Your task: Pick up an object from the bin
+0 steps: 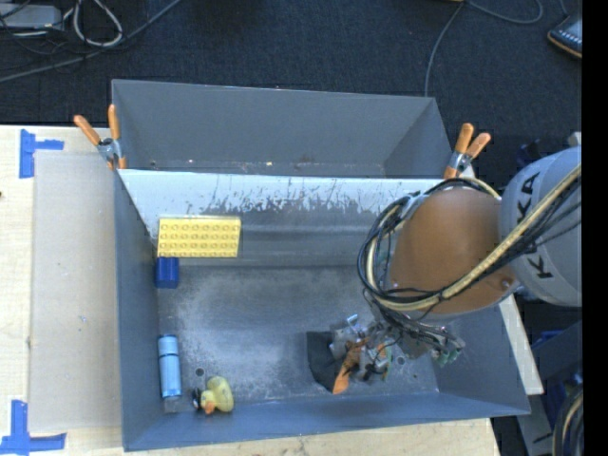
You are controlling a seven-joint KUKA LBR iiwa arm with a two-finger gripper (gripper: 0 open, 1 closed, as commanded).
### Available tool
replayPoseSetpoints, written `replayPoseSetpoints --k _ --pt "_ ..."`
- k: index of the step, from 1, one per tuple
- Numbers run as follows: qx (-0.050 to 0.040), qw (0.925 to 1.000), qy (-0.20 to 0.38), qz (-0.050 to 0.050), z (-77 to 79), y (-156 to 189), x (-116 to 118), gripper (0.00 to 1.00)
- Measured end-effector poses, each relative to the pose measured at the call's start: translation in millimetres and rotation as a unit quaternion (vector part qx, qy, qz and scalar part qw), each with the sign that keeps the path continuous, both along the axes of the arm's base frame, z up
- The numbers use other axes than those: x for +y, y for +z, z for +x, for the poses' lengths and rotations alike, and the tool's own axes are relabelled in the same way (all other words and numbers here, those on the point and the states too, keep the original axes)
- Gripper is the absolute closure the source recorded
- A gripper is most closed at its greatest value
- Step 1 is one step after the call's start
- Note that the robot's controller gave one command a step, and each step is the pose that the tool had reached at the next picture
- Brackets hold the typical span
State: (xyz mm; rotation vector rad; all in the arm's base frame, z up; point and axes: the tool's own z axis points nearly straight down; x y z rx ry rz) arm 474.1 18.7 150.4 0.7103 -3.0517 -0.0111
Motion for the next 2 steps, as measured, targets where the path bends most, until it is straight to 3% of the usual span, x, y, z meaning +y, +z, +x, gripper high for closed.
replayPoseSetpoints --k 2 --pt "0.0012 1.0 -0.001 0.0 -0.3 25.6 0.7 1.0"
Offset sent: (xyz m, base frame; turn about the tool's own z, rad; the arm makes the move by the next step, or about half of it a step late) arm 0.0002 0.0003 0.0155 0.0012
